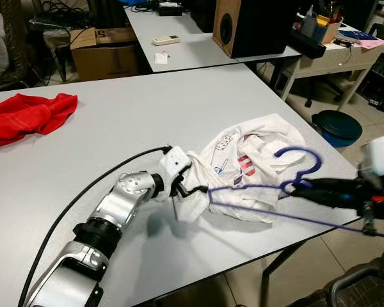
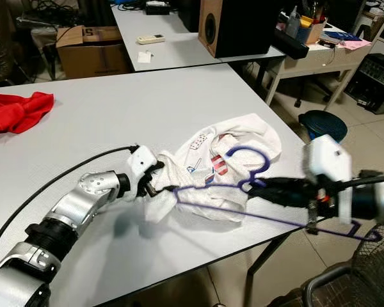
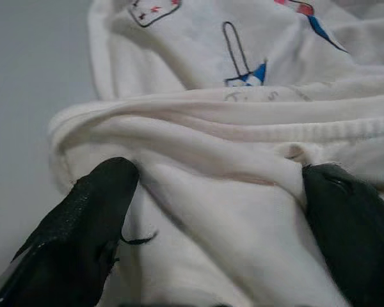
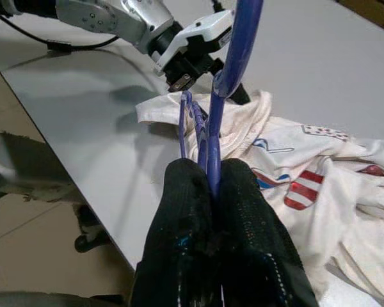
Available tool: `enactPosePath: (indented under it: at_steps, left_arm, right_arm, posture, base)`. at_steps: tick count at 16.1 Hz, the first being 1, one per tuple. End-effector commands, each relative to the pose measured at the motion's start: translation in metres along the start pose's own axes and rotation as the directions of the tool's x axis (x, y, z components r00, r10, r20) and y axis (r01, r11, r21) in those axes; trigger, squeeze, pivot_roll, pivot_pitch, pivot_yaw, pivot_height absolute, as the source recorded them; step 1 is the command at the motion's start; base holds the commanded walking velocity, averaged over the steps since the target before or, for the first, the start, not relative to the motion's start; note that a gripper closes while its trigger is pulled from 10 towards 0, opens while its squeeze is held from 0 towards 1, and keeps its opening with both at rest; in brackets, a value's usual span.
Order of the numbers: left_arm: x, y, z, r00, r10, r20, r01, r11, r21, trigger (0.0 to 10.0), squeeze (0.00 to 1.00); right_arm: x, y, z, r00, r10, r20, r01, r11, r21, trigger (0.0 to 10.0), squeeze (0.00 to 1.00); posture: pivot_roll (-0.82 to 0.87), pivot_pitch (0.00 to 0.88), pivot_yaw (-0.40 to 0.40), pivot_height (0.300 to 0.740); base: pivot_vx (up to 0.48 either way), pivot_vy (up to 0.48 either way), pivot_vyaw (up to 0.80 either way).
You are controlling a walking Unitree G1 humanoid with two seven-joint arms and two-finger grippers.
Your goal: Hang hanger
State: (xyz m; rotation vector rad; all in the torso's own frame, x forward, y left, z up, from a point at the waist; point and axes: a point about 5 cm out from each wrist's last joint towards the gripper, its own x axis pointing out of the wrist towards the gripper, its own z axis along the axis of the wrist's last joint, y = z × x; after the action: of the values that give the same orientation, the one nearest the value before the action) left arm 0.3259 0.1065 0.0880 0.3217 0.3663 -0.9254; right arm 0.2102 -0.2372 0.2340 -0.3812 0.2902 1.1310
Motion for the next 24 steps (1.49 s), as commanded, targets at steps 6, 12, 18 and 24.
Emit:
enactPosePath:
  at_steps: [6,12,18,24]
  left_arm:
    - [-0.011,0.012,-0.029,0.992,0.073,-0.102,-0.073,0.997,0.002,10.0,0.0]
    - [-0.022,0.04,-0.022,0.969,0.239,-0.067,-0.236,0.971,0.046,10.0,0.0]
    - [-0.039,0.068,-0.02,0.896,0.441,-0.057,-0.437,0.897,0.072,10.0,0.0]
    - [-0.053,0.071,-0.011,0.896,0.44,0.067,-0.439,0.898,-0.025,10.0,0.0]
  right_arm:
    - [-0.029,-0.019,0.008,0.984,-0.135,-0.116,0.126,0.989,-0.08,10.0,0.0]
    - [-0.014,0.014,0.0,0.95,0.176,-0.256,-0.189,0.982,-0.027,10.0,0.0]
    - [0.006,-0.032,0.002,0.958,-0.19,-0.212,0.13,0.955,-0.268,10.0,0.0]
    - [0.04,-0.022,-0.023,0.94,-0.322,-0.111,0.263,0.894,-0.364,10.0,0.0]
  posture:
    - [-0.02,0.0,-0.027,0.74]
    - [-0.03,0.0,-0.027,0.74]
    - [-0.05,0.0,-0.031,0.74]
    - [-0.03,0.0,-0.028,0.74]
  base:
    - [0.0,0.0,0.0]
    - [0.0,0.0,0.0]
    - [0.0,0.0,0.0]
    - [0.0,0.0,0.0]
